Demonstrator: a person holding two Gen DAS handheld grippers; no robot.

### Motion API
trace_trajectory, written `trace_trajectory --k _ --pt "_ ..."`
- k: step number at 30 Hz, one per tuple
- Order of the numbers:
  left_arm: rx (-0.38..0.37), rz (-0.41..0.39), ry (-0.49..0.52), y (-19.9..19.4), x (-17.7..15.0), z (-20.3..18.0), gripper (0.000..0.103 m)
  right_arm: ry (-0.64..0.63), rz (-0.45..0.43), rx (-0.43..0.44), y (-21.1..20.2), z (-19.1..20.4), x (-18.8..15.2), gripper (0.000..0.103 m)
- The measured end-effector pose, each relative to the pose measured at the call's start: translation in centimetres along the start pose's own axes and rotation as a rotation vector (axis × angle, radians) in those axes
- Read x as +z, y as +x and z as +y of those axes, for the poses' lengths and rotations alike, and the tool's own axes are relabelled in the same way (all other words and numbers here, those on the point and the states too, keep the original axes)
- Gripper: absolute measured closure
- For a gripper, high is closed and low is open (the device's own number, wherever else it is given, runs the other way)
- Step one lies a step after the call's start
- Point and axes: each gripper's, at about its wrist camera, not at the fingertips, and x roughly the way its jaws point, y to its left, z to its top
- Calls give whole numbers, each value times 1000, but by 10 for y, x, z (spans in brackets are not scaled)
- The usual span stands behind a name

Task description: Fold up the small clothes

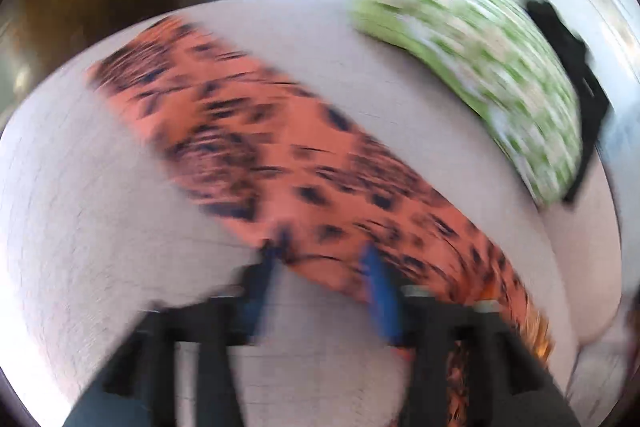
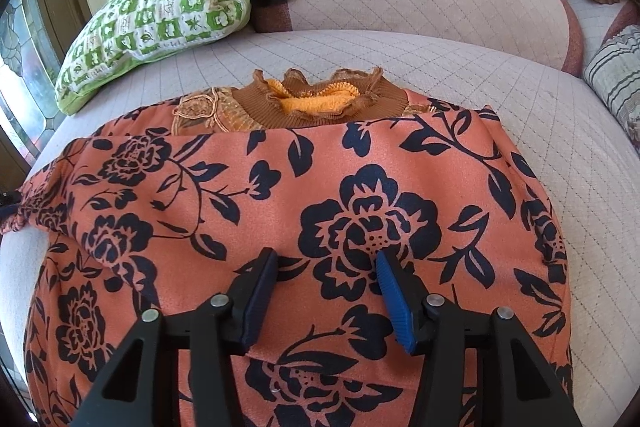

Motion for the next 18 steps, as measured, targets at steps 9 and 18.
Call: trace_trajectory --k 9,18 --pt "-222 22 -223 20 19 40 35 -4 -4 -6 0 2 0 46" --pt "-287 -101 -252 38 30 44 95 7 -18 11 -1 -2 -2 46"
